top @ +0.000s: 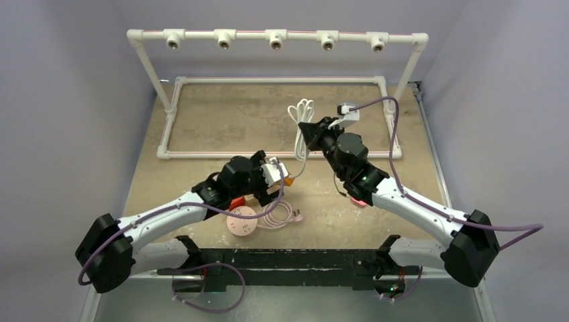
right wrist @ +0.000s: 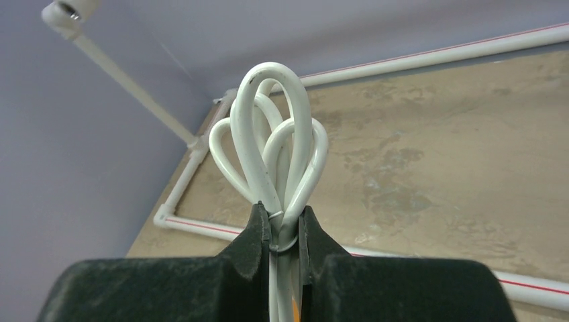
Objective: Insert the plug
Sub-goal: Place the socket at the center of the board.
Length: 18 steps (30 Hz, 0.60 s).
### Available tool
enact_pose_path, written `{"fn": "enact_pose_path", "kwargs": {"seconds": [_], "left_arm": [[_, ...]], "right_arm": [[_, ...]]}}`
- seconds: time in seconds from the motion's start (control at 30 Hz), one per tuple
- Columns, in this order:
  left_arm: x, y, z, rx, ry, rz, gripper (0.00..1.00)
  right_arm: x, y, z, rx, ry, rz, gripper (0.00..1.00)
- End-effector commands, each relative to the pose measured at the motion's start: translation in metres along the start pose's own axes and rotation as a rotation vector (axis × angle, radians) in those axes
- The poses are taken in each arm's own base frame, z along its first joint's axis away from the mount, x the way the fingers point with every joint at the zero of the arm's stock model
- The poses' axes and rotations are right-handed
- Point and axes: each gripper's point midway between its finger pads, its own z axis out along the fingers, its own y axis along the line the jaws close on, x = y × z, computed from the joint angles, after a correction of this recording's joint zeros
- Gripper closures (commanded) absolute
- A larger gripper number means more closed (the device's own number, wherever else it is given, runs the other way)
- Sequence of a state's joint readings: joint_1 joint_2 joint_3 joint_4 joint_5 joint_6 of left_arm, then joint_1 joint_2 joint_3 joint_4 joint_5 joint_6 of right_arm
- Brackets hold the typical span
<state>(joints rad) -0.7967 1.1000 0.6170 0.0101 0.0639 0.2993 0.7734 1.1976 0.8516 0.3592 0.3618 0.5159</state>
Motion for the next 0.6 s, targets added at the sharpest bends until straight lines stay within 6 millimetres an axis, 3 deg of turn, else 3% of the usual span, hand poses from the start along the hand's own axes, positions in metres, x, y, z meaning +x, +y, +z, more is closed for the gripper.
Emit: {"fn": "enact_pose_path", "kwargs": {"seconds": [0.0,0.2,0.37,0.57], "left_arm": [[-0.003,-0.019,0.013,0.154,-0.037,0.192,0.01],[0.012,-0.013,0.032,0.172,0.041,0.329,0.01],[0.023,-0.015,0.045,0.222,0.108,0.371,0.01],[0.035,-0.019,0.064,0.304,0.171,0.446,0.19]], "right_arm": [[-0.038,-0.016,-0.007,0.133,-0.140,0.076,1.00],[-0.023,-0.075,-0.023,0.466,-0.100,0.054,1.00],[-0.006,-0.104,-0.042,0.614,-0.066,0.063,1.00],[0.001,-0.131,-0.071,0.775,-0.025,0.040,1.00]]}}
